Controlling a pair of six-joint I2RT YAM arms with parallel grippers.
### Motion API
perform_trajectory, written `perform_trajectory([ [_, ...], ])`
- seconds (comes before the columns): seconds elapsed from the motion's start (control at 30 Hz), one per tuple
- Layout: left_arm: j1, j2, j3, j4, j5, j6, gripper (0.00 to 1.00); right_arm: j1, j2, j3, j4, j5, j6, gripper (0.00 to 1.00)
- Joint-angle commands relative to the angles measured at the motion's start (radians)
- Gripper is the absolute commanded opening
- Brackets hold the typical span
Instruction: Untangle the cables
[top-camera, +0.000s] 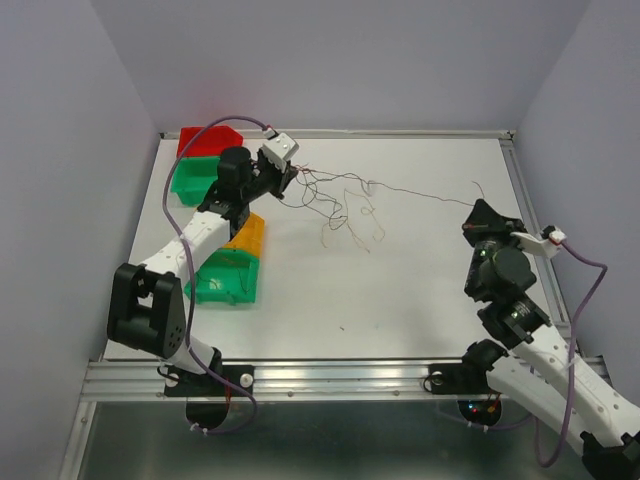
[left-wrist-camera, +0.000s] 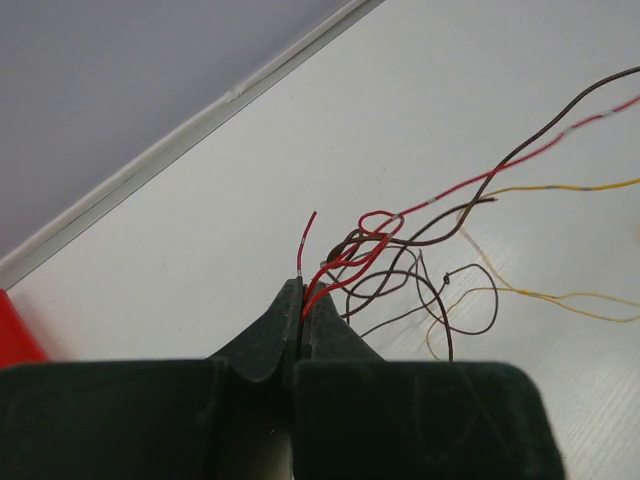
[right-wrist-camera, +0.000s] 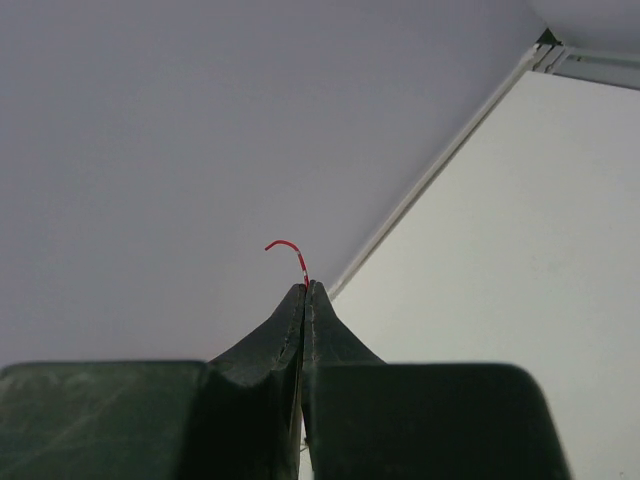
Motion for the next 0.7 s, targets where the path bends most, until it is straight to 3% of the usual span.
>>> perform_trajectory([
  [0.0, 0.020, -0.007, 0.044, 0.000, -0.018, -0.001, 0.00, -0.005, -0.069, -0.021, 0.006, 0.137, -0.017, 0.01],
  [0.2, 0.013, -0.018, 0.035, 0.008, -0.018, -0.001, 0.00, -0.003, -0.010, 0.015, 0.008, 0.024, -0.059, 0.01],
  [0.47, -0.013, -0.057, -0.001, 0.030, -0.018, -0.001, 0.00, -0.005, 0.141, 0.085, 0.054, -0.335, -0.210, 0.01],
  [0.5, -0.018, -0.059, -0.002, 0.025, 0.085, -0.094, 0.64, -0.005, 0.145, 0.080, 0.066, -0.364, -0.219, 0.01],
  [0.6, -0.035, -0.065, -0.007, 0.019, 0.059, -0.076, 0.79, -0.005, 0.142, 0.060, 0.135, -0.482, -0.250, 0.00],
  [0.67, -0.041, -0.071, -0.008, 0.019, 0.010, -0.073, 0.80, -0.003, 0.140, 0.057, 0.166, -0.564, -0.280, 0.01],
])
